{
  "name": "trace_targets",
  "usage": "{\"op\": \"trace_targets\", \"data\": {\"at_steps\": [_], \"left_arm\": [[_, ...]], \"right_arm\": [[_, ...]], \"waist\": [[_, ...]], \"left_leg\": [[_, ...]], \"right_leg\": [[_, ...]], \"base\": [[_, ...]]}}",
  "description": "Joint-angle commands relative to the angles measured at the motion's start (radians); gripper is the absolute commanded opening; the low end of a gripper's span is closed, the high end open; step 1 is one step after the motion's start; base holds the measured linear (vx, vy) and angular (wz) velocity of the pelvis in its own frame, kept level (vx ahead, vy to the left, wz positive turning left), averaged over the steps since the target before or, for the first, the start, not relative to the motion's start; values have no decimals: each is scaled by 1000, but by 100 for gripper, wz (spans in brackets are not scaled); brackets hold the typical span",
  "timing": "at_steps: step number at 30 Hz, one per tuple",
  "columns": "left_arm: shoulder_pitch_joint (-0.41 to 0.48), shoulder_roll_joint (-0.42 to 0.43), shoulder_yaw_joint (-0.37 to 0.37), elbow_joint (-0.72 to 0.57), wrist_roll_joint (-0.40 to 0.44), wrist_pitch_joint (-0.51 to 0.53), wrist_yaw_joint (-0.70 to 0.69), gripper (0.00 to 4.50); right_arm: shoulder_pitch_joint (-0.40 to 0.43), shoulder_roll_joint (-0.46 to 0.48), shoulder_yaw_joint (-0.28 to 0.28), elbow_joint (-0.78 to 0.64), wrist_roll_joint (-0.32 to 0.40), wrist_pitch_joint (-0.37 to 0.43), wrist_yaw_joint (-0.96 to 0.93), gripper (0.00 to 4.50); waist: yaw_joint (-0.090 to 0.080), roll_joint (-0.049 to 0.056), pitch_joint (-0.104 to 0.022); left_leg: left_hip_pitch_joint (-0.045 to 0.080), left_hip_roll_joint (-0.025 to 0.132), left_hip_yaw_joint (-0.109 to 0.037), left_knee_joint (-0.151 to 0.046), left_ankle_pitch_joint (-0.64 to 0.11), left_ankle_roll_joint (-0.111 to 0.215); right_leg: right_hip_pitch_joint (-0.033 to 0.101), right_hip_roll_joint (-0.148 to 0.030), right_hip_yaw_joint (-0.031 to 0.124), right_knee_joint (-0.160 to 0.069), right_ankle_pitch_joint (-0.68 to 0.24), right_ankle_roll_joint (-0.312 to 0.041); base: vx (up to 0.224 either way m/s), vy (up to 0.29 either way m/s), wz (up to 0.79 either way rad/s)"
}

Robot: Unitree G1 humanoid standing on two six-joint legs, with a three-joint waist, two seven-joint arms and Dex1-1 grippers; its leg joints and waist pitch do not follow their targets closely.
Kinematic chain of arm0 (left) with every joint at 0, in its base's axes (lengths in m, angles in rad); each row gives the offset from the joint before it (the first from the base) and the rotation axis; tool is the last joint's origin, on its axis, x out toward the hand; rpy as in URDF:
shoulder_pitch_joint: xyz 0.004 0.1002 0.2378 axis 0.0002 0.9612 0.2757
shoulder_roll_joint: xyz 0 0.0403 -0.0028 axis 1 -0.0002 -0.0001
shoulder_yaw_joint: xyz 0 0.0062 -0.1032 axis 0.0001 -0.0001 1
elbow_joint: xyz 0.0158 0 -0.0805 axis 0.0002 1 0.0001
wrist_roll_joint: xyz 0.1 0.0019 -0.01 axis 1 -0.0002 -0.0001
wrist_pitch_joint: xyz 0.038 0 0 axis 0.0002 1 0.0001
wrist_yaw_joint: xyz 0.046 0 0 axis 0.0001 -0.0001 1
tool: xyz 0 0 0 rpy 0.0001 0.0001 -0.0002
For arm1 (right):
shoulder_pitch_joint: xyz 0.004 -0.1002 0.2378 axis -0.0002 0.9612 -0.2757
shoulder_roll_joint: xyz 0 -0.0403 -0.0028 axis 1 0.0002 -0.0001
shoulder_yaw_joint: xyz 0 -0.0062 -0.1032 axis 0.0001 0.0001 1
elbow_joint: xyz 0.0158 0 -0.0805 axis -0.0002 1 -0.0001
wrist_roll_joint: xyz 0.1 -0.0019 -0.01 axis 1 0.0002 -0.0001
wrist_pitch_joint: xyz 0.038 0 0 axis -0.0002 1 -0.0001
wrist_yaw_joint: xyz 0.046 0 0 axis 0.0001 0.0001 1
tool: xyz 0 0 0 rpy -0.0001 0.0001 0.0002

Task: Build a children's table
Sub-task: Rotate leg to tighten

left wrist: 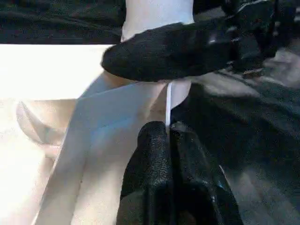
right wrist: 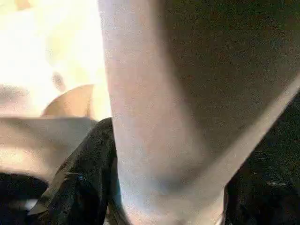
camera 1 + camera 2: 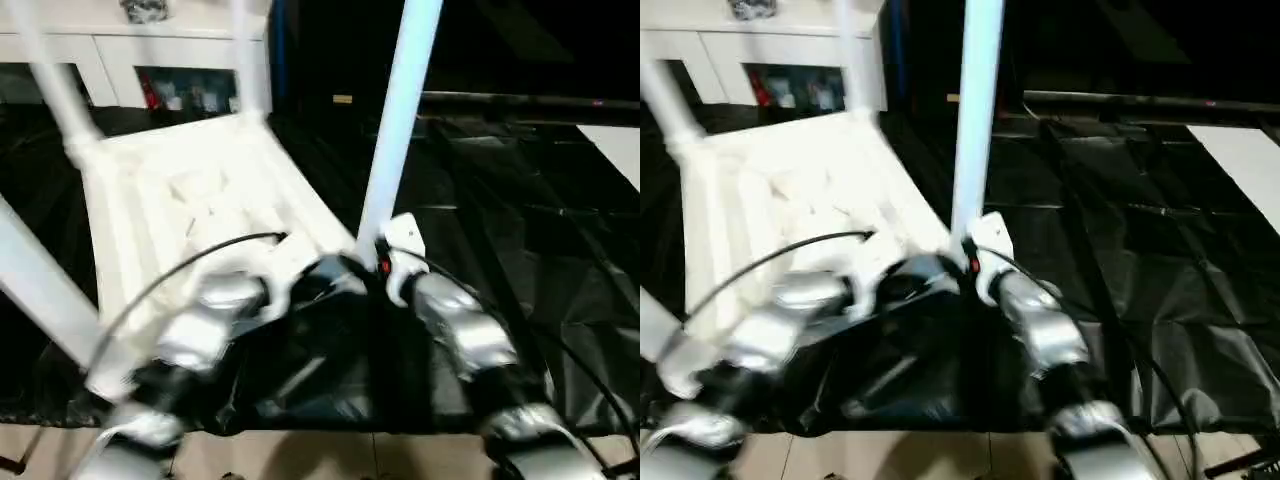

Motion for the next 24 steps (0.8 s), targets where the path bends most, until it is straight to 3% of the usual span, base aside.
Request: {"op": "trace_targets", "data": {"at_steps": [1, 2, 3, 8, 10, 11, 13, 14, 24], "left_arm": [[-34, -62, -14, -14, -33, -38, 18, 0], [-35, -62, -17, -11, -29, -43, 18, 0], [-34, -59, -20, -12, -31, -50, 6, 0], [-8, -3, -30, -41, -46, -82, -78, 0], [-3, 14, -32, -46, -50, -94, -104, 0], [3, 29, -32, -54, -56, -97, -129, 0], [9, 51, -33, -64, -64, -106, -163, 0], [11, 60, -33, -66, -68, -117, -182, 0], [40, 178, -53, -147, -148, -141, -441, 0]], "right_arm": [[5, 52, 62, 31, -24, -5, 23, 271], [4, 55, 60, 31, -21, -14, 29, 271], [4, 61, 48, 25, 6, -18, 65, 305], [6, 35, 64, -14, 34, -29, 159, 361], [8, 24, 67, -27, 41, -29, 185, 383], [13, 8, 74, -45, 46, -25, 218, 393], [22, -14, 83, -69, 52, -21, 264, 400], [25, -24, 85, -77, 52, -20, 284, 425], [97, -215, 189, -246, 88, 1, 667, 445]], "waist": [[6, -14, -70], [7, -13, -70], [6, -17, -70], [4, -9, -68], [1, -12, -69], [3, -6, -68], [3, -8, -68], [5, -5, -68], [21, -3, -69]], "left_leg": [[1, 14, 3, -64, -136, 38], [1, 14, 3, -64, -132, 45], [1, 14, 3, -64, -133, 48], [2, 15, 2, -66, -153, 51], [-1, 15, 2, -65, -155, 54], [2, 16, 2, -65, -155, 54], [3, 17, 2, -65, -159, 54], [6, 19, 2, -66, -163, 54], [8, 22, 3, -65, -154, 68]], "right_leg": [[55, -56, 43, -71, -199, -187], [55, -55, 43, -70, -185, -189], [55, -55, 43, -70, -184, -189], [54, -56, 43, -73, -214, -188], [56, -55, 43, -72, -208, -189], [55, -56, 43, -73, -208, -192], [54, -55, 43, -72, -201, -200], [52, -55, 44, -71, -197, -204], [55, -56, 44, -64, -139, -235]], "base": [[0, 0, 0], [0, 0, 0], [0, 0, 0], [0, 0, 0], [0, 0, 0], [0, 0, 0], [0, 0, 0], [0, 0, 0], [0, 0, 0]]}}
